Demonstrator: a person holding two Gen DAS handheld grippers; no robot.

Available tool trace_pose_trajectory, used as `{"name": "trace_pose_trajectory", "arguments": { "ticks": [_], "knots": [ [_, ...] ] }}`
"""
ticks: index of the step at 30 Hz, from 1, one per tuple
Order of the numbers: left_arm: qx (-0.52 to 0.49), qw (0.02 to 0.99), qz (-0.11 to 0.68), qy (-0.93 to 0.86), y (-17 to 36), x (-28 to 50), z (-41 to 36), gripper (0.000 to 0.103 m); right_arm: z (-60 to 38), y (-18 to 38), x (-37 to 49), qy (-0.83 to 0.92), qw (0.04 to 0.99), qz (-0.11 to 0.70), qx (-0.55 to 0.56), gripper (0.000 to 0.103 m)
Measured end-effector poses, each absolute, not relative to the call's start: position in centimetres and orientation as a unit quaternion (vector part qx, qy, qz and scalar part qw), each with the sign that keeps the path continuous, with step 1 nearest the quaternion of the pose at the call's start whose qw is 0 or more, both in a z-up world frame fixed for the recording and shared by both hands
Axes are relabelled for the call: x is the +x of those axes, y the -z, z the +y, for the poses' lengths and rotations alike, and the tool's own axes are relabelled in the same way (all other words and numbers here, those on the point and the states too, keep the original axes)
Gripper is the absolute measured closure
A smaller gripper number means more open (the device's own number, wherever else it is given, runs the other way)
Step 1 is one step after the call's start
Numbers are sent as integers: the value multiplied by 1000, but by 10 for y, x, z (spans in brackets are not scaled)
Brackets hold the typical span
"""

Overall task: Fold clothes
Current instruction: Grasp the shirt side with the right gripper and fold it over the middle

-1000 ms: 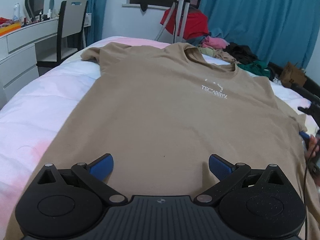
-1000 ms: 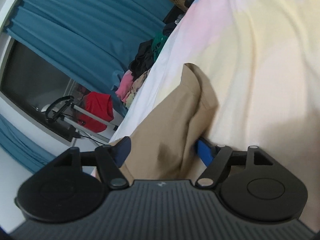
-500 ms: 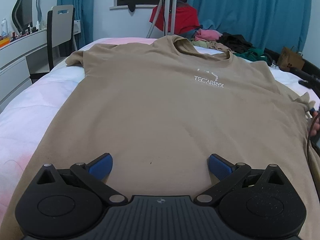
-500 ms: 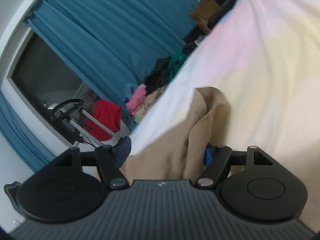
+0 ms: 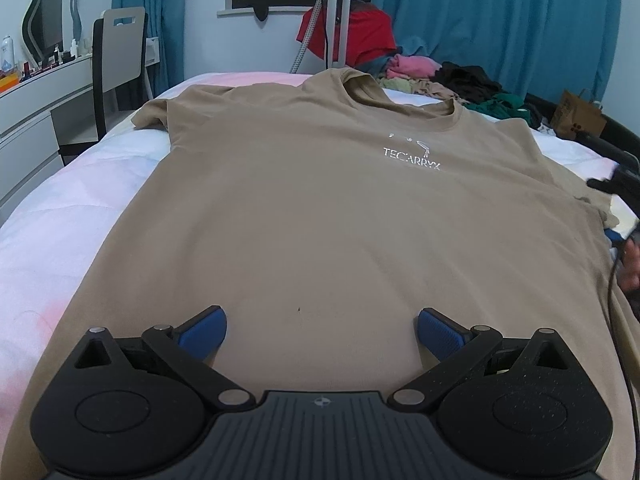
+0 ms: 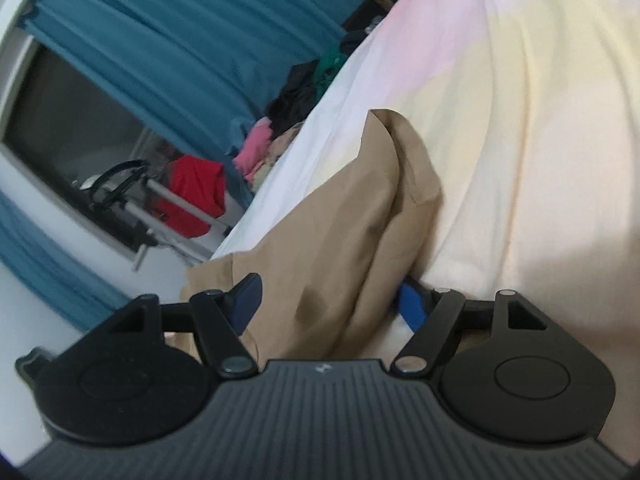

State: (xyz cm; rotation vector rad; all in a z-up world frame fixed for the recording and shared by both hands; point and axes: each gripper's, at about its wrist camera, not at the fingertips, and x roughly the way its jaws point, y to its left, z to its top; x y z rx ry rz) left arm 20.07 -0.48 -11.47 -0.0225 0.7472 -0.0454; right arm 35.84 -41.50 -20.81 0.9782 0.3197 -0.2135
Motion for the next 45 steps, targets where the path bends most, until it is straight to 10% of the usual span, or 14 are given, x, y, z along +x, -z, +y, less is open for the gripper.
{"name": "trace_pose_trajectory", "arguments": {
  "ticks": [5,7,8,20,29,34,36,37,45],
  "knots": [
    [-17,932,362,22,115,202,-4,0,-408,200,390,129,886,143,422,32],
    [-19,931,363,22,114,205,-4,0,-403,194,406,140,895,164,390,62],
    [-23,931,363,23,113,206,-4,0,-394,187,412,145,903,183,360,93],
    [-92,931,353,22,86,198,27,0,-242,59,431,129,980,122,86,94],
    [-136,930,341,-37,77,195,92,1,-74,100,484,-3,976,198,-91,94],
    [-149,930,332,-54,75,193,114,1,-39,127,508,-51,957,276,-76,76],
    [-142,931,332,-53,74,193,115,1,-36,125,497,-60,957,274,-67,26],
    [-140,932,332,-50,74,193,115,1,-38,120,487,-68,960,266,-60,20],
    [-148,929,339,-29,77,191,111,1,-90,62,376,-80,974,213,16,19]
  ]
}}
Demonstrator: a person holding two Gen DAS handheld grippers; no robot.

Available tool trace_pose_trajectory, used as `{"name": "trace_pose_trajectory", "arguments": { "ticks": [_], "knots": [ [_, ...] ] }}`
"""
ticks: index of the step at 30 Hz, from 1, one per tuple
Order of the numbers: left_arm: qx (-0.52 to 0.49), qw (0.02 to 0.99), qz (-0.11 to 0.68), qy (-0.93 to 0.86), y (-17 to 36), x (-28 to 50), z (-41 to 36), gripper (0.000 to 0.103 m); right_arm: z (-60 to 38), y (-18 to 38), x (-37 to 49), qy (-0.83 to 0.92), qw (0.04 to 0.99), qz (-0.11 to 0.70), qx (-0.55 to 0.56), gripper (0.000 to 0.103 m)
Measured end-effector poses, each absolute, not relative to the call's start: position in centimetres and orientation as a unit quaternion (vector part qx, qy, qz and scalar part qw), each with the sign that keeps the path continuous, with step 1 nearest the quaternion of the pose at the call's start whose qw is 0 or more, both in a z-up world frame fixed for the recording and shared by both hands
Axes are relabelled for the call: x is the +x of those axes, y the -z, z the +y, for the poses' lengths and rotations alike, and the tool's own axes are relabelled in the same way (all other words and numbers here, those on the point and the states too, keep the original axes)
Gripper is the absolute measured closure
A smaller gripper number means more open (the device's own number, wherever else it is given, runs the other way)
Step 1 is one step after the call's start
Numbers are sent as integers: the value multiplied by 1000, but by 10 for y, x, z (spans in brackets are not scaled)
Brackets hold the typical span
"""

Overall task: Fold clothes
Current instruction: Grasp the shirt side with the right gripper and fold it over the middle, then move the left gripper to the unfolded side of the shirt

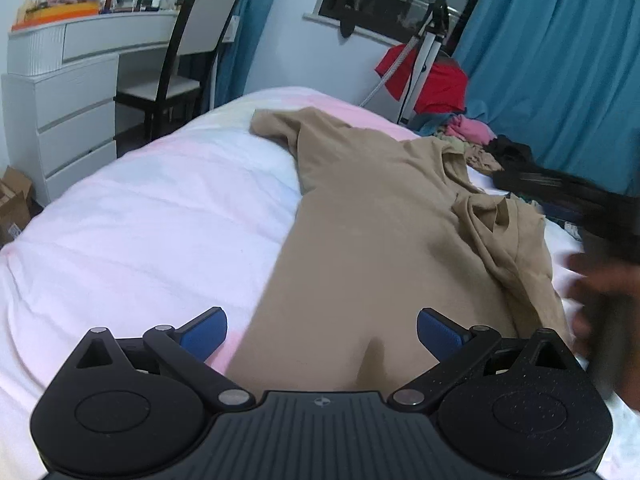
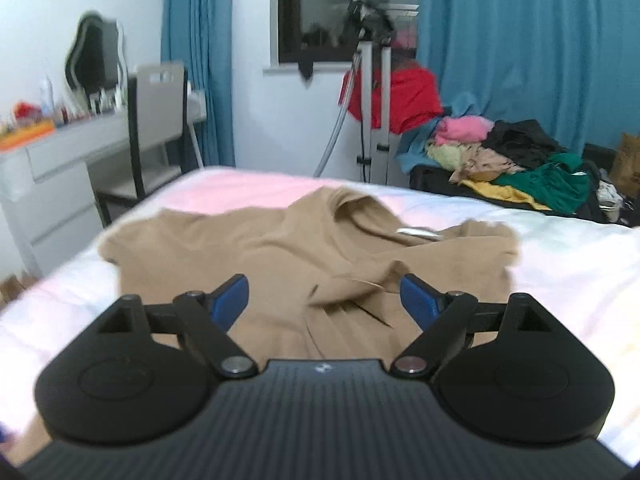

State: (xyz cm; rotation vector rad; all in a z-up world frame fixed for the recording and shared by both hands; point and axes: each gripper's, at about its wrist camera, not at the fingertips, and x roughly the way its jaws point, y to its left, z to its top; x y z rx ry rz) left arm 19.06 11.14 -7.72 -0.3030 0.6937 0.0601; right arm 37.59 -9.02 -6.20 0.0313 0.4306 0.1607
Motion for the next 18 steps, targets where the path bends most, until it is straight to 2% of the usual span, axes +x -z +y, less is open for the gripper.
{"name": "trace_pose_trajectory", "arguments": {
  "ticks": [10,18],
  "knots": [
    [-90,946,311,6,50,141,85,1,-156,25,178,-61,978,173,96,19],
    [-102,944,310,58,21,102,71,1,-214,47,107,-27,966,167,197,19]
  ]
}}
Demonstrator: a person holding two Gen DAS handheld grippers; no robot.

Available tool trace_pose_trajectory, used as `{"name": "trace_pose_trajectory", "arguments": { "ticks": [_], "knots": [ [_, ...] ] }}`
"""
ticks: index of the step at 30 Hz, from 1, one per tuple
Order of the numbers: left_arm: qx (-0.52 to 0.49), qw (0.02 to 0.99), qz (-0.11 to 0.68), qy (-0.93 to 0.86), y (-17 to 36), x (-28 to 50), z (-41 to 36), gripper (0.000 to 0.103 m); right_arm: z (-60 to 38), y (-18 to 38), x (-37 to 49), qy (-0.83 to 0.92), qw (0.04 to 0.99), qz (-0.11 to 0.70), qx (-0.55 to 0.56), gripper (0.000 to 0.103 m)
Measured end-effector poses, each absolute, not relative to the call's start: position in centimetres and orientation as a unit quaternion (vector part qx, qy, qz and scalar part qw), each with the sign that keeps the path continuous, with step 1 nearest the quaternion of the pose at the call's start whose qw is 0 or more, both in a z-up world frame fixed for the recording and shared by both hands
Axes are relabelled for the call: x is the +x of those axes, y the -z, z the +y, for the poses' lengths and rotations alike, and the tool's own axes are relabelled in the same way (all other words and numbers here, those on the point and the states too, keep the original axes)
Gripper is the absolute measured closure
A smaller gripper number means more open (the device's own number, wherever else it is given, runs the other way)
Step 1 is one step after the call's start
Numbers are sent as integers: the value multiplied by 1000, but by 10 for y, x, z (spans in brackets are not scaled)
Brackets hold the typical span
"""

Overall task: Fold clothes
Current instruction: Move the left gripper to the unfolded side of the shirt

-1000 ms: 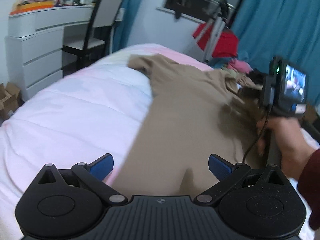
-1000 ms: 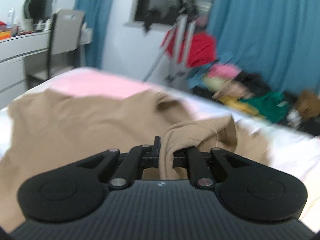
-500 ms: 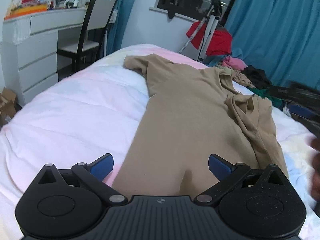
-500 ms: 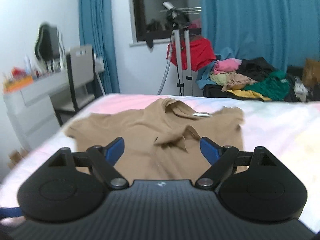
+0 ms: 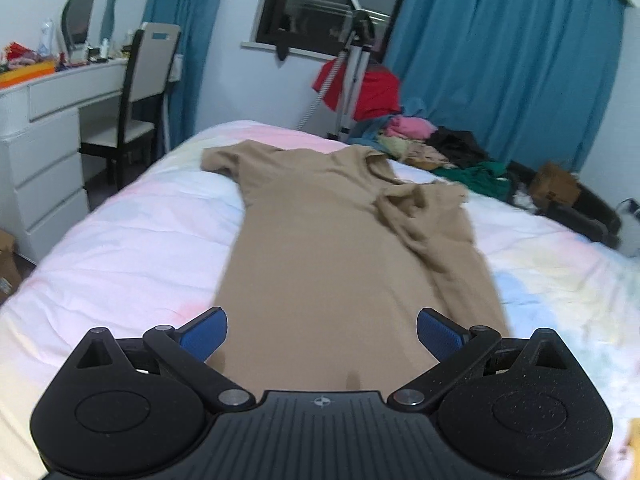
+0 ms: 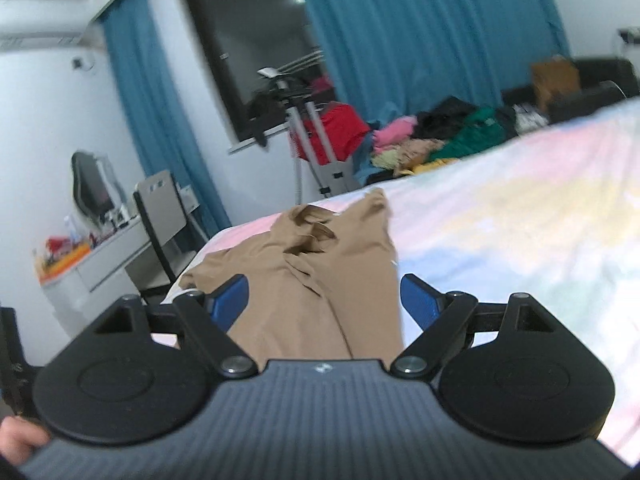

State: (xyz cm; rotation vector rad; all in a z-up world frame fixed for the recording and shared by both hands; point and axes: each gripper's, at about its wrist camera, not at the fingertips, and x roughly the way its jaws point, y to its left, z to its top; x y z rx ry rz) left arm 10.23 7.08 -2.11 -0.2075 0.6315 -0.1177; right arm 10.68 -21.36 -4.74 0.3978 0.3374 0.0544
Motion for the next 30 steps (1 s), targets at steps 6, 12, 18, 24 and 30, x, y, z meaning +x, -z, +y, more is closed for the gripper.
{"name": "trace_pose_trajectory", "arguments": {
  "ticks": [6,12,18,24,30],
  "knots": [
    [-105,935,316,119,15,84,36,1,-238,48,104,-5,965,160,207,19],
    [-87,913,349,193,32,68,-14,5,-267,47,100,-9,964,156,217,19],
    [18,890,348,293,49,41,-74,11,-301,50,98,-8,955,164,248,19],
    [92,848,333,401,67,11,-112,21,-321,58,101,3,952,162,261,19],
    [143,835,331,416,91,2,-132,40,-315,64,108,-16,951,175,255,19]
  ]
}}
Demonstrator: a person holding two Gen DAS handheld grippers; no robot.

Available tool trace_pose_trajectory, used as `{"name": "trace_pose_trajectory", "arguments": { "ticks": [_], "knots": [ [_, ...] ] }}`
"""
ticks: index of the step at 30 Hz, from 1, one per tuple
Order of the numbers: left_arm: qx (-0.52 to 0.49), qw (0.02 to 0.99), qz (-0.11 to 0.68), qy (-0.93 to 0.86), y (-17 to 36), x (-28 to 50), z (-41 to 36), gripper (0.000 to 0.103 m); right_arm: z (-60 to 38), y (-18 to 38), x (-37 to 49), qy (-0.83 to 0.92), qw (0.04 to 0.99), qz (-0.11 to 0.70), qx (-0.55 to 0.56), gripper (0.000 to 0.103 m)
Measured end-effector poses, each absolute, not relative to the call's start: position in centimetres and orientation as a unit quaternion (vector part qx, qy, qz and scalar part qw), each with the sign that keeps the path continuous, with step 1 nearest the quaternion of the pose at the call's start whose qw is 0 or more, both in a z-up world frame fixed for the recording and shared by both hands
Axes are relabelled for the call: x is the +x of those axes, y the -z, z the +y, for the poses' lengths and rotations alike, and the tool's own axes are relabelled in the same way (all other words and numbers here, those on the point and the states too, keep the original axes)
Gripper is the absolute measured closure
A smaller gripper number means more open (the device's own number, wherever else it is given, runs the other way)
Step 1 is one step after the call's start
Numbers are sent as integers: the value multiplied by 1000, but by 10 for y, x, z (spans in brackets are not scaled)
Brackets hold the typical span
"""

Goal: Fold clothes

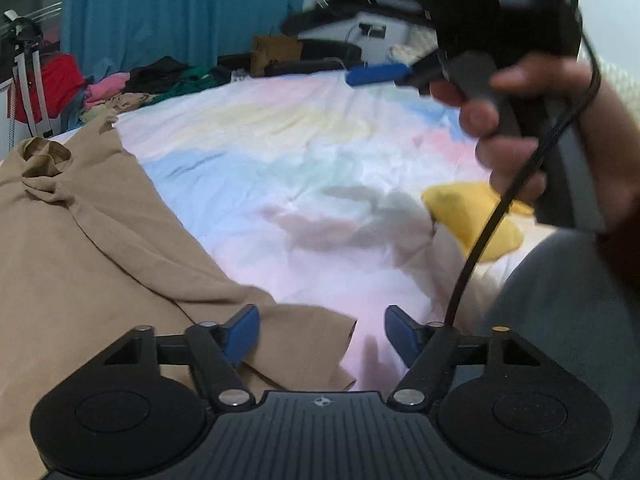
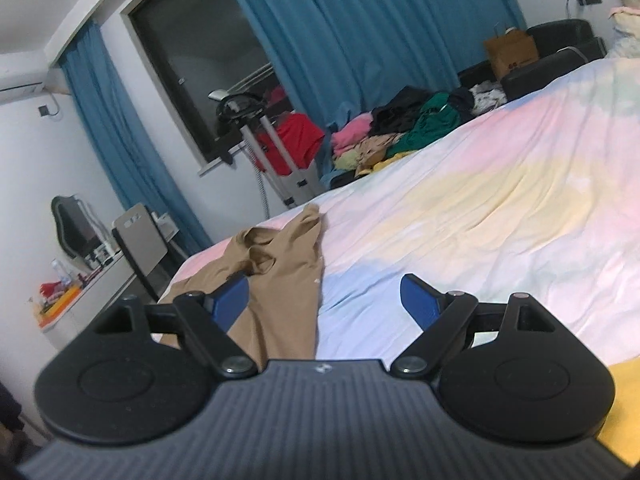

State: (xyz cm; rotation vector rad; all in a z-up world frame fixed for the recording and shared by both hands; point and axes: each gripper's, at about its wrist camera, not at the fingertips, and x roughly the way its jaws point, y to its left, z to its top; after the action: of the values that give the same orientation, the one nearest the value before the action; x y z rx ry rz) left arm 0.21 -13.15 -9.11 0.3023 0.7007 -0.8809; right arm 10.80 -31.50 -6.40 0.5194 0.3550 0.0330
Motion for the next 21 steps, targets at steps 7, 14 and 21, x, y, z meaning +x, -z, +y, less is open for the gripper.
{"name": "trace_pose_trajectory", "arguments": {
  "ticks": [7,14,21],
  "knots": [
    [139,843,339,395,97,11,-128,73,-318,67,111,-15,946,184,265,19],
    [71,866,318,378,69,14,-96,101,-323,75,116,-6,937,198,289,19],
    [-98,892,327,298,37,15,-14,102,-322,77,117,0,936,203,289,19]
  ]
}}
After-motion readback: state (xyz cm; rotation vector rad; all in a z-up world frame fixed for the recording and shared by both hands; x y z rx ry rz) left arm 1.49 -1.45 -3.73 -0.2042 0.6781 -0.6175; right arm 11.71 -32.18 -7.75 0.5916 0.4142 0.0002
